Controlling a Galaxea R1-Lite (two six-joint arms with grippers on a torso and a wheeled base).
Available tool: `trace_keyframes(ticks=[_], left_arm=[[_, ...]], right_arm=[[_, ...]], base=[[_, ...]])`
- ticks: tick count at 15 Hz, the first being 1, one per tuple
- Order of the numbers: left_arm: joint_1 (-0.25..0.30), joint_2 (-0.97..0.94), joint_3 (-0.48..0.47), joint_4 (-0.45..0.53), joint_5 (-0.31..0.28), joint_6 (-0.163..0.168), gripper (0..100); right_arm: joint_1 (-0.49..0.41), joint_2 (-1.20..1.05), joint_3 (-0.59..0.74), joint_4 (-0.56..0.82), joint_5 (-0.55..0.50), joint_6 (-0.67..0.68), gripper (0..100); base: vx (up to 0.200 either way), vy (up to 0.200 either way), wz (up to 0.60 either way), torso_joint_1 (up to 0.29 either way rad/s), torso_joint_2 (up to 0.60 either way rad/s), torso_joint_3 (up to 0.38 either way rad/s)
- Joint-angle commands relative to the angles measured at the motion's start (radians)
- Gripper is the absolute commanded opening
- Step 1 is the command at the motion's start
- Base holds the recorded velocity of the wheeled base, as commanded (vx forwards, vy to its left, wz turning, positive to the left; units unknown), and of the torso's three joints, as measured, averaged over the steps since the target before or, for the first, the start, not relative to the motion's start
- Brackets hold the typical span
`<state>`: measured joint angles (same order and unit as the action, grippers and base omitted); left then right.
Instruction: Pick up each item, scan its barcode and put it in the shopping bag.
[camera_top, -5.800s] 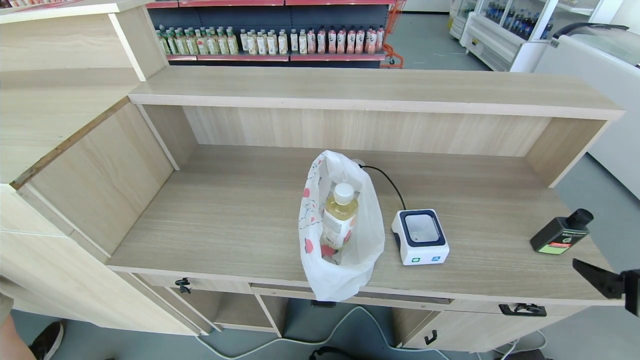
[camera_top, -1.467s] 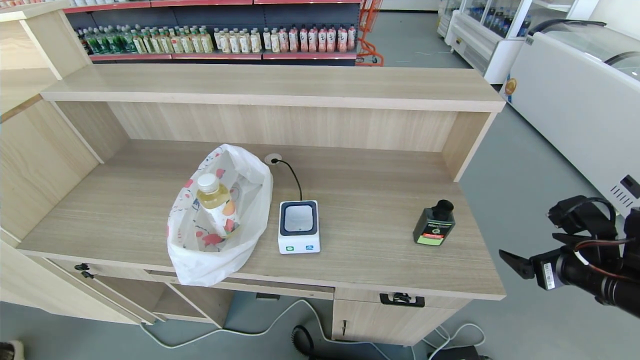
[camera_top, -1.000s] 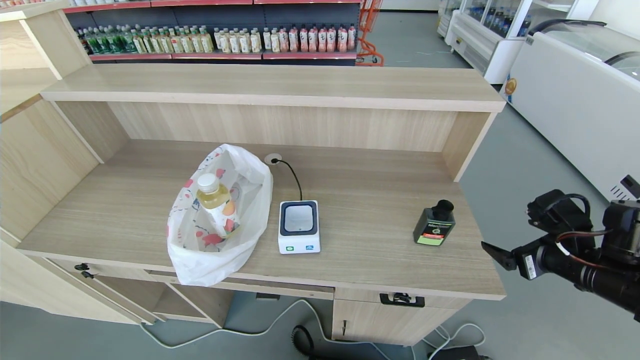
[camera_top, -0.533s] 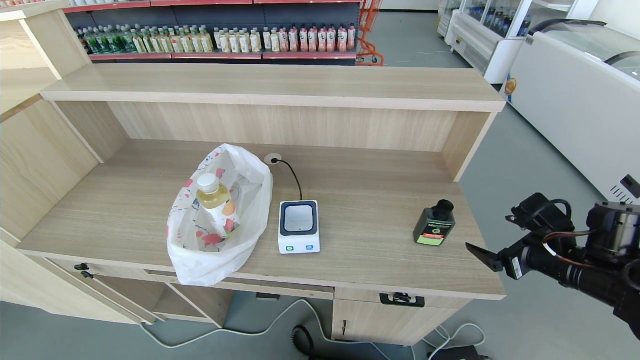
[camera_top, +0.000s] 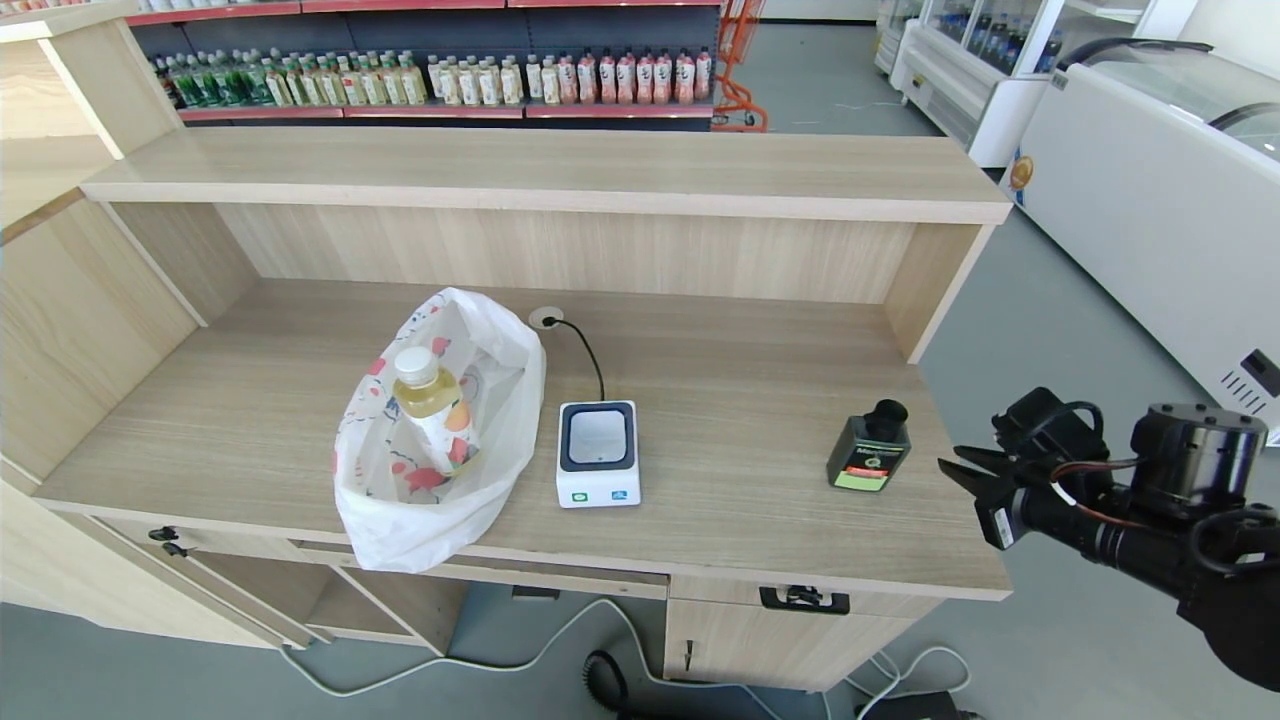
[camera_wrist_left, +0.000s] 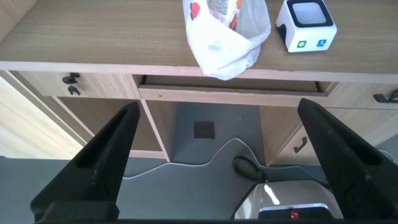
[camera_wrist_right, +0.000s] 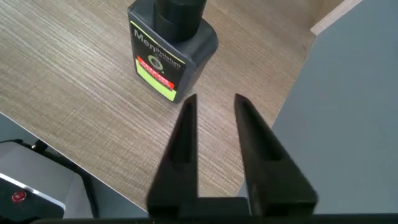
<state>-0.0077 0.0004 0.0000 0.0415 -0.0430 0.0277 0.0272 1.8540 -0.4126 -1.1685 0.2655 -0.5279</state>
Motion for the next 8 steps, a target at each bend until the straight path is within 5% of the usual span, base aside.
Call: trace_keyframes(ticks=[1,7,8], left_arm=[[0.0,0.0,0.0,0.0,0.0,0.0,100],[0.0,0.0,0.0,0.0,0.0,0.0,100],[0.0,0.0,0.0,0.0,0.0,0.0,100]], right_arm=[[0.003,0.028,-0.011,-0.008,0.014,-0.007,0],[0.003,-0.088,0.017,0.004,0.018,-0.02,0],[-0.001,-0.111,0.015,0.006,0.018,-0.018,100]], base=[[0.0,0.0,0.0,0.0,0.0,0.0],[0.0,0.0,0.0,0.0,0.0,0.0],[0.0,0.0,0.0,0.0,0.0,0.0]])
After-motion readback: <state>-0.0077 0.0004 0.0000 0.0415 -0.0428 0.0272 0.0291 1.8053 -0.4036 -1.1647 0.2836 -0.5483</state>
